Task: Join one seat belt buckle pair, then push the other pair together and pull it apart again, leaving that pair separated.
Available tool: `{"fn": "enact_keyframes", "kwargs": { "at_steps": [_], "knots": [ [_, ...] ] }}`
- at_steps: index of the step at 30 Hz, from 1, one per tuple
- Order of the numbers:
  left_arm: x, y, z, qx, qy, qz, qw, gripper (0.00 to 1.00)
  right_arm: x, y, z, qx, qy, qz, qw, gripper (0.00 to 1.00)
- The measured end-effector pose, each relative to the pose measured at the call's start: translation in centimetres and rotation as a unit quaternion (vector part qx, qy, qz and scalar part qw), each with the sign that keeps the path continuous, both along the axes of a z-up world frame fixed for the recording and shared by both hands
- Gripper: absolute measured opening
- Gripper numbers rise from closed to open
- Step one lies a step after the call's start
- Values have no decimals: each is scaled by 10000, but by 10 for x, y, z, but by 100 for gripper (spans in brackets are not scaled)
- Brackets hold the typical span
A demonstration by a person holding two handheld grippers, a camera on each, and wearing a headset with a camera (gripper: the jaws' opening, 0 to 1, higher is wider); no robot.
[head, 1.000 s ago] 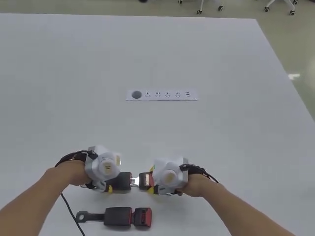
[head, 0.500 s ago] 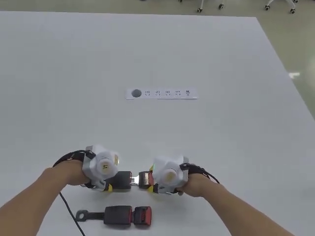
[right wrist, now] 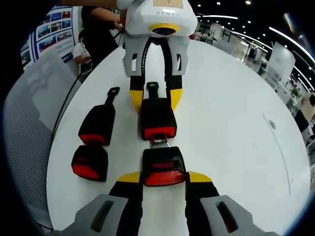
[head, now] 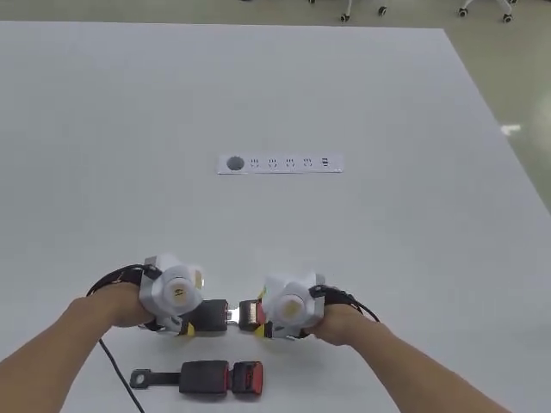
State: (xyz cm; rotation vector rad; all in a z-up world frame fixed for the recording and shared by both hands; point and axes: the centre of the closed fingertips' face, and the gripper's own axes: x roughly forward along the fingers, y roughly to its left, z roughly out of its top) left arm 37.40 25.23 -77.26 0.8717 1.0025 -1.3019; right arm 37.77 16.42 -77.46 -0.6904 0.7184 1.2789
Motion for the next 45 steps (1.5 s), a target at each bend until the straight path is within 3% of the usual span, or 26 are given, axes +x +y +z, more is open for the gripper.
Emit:
{"fn": "enact_keyframes", "kwargs": {
  "at_steps": [7,24,30,40,45],
  "knots": [
    [0,0,-4,-119,17,104,9999,30,-1,8,2,71,12,-8,10000,28],
    [-1,-2,-1,-65,-12,-99,9999,29,1,16,0,67,-50,-3,10000,27],
    [2,0,-5,-145,-22,-84,9999,29,1,16,0,89,-37,0,10000,27],
    [0,0,-2,-76,9,-100,9999,29,1,16,1,107,-26,41,9999,28],
    [1,0,-3,190,31,-240,9995,30,1,14,0,96,-9,69,9999,29]
  ]
}}
